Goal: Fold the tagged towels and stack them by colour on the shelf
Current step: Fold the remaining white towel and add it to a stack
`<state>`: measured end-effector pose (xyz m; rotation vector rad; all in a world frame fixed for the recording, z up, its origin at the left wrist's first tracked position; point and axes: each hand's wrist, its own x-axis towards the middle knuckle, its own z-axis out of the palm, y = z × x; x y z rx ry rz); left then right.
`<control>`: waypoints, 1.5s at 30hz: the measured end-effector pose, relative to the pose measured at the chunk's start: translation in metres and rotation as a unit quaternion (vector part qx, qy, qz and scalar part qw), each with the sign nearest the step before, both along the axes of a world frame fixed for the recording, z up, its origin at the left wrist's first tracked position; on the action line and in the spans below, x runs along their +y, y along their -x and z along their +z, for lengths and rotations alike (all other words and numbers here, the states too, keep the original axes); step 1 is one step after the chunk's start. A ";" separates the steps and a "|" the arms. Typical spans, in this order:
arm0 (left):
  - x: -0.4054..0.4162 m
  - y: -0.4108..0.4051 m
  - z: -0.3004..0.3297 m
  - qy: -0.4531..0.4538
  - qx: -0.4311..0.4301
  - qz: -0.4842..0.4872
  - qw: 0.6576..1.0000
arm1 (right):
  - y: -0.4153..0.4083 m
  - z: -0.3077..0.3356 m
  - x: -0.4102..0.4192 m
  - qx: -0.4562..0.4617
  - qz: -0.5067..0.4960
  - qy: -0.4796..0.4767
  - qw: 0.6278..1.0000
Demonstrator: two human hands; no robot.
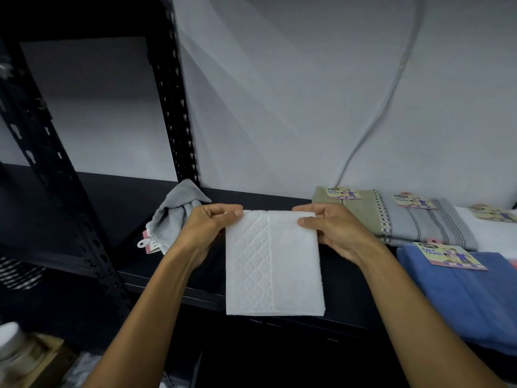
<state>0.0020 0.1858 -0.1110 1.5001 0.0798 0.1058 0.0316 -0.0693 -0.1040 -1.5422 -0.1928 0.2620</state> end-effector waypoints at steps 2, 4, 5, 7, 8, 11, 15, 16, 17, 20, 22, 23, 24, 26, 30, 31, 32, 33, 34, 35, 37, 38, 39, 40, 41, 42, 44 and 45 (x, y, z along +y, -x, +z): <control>0.001 -0.001 0.011 -0.024 -0.013 -0.003 1.000 | 0.002 0.012 0.001 -0.026 -0.014 0.027 0.999; 0.003 -0.002 0.024 -0.033 -0.021 -0.016 0.999 | 0.005 0.025 0.003 -0.046 -0.033 0.057 0.997; 0.003 -0.002 0.031 -0.033 -0.026 -0.020 0.999 | 0.005 0.033 0.003 -0.058 -0.040 0.075 0.995; 0.003 -0.003 0.046 -0.057 -0.046 -0.009 0.997 | 0.003 0.050 0.004 -0.092 -0.048 0.115 0.988; 0.002 -0.004 0.054 -0.078 -0.060 0.001 0.995 | 0.001 0.059 0.003 -0.111 -0.047 0.136 0.983; 0.003 -0.011 0.076 -0.163 -0.099 0.029 0.981 | -0.010 0.086 0.000 -0.157 -0.046 0.203 0.966; 0.004 -0.021 0.102 -0.269 -0.118 0.022 0.956 | -0.017 0.112 0.000 -0.188 -0.038 0.284 0.940; 0.002 -0.022 0.106 -0.284 -0.122 0.012 0.951 | -0.018 0.116 0.000 -0.193 -0.034 0.291 0.936; 0.000 -0.023 0.110 -0.297 -0.124 0.003 0.947 | -0.019 0.119 0.000 -0.195 -0.030 0.295 0.935; -0.009 -0.025 0.114 -0.321 -0.123 0.007 0.939 | -0.019 0.121 0.000 -0.192 -0.017 0.293 0.937; -0.013 -0.027 0.113 -0.305 -0.117 0.028 0.945 | -0.018 0.120 0.001 -0.177 -0.004 0.273 0.946; -0.015 -0.029 0.112 -0.293 -0.116 0.034 0.948 | -0.018 0.118 0.000 -0.169 -0.001 0.266 0.949; -0.015 -0.029 0.111 -0.283 -0.119 0.038 0.951 | -0.018 0.115 0.000 -0.165 -0.003 0.272 0.948; -0.015 -0.028 0.110 -0.267 -0.120 0.038 0.955 | -0.017 0.110 -0.002 -0.172 -0.018 0.319 0.932; -0.010 -0.030 0.105 -0.323 -0.118 0.053 0.938 | -0.016 0.105 -0.004 -0.184 -0.031 0.343 0.921; -0.009 -0.031 0.104 -0.350 -0.116 0.063 0.927 | -0.015 0.106 -0.004 -0.181 -0.027 0.334 0.925; -0.009 -0.033 0.104 -0.374 -0.113 0.071 0.918 | -0.014 0.107 -0.003 -0.174 -0.021 0.322 0.930; -0.010 -0.033 0.104 -0.394 -0.114 0.076 0.909 | -0.012 0.109 -0.003 -0.166 -0.016 0.310 0.936; -0.011 -0.034 0.104 -0.410 -0.119 0.080 0.901 | -0.011 0.110 -0.002 -0.162 -0.012 0.296 0.941; -0.012 -0.034 0.104 -0.423 -0.121 0.086 0.894 | -0.010 0.110 -0.001 -0.163 -0.010 0.283 0.945; -0.011 -0.038 0.104 -0.436 -0.114 0.086 0.889 | -0.010 0.109 0.002 -0.177 -0.013 0.265 0.948; -0.010 -0.039 0.104 -0.427 -0.105 0.069 0.895 | -0.010 0.108 0.002 -0.185 -0.018 0.260 0.948; -0.009 -0.039 0.104 -0.411 -0.094 0.043 0.906 | -0.012 0.108 0.002 -0.188 -0.022 0.256 0.948; -0.008 -0.038 0.105 -0.395 -0.086 0.016 0.915 | -0.013 0.108 0.001 -0.186 -0.022 0.250 0.950; -0.008 -0.038 0.105 -0.392 -0.082 -0.004 0.916 | -0.014 0.108 0.000 -0.181 -0.017 0.242 0.953; -0.008 -0.038 0.104 -0.410 -0.085 -0.012 0.908 | -0.016 0.109 -0.001 -0.176 -0.007 0.239 0.955; -0.010 -0.039 0.103 -0.474 -0.099 0.005 0.875 | -0.019 0.109 -0.004 -0.182 0.013 0.267 0.946; -0.012 -0.040 0.102 -0.504 -0.107 0.021 0.857 | -0.021 0.109 -0.004 -0.190 0.017 0.295 0.936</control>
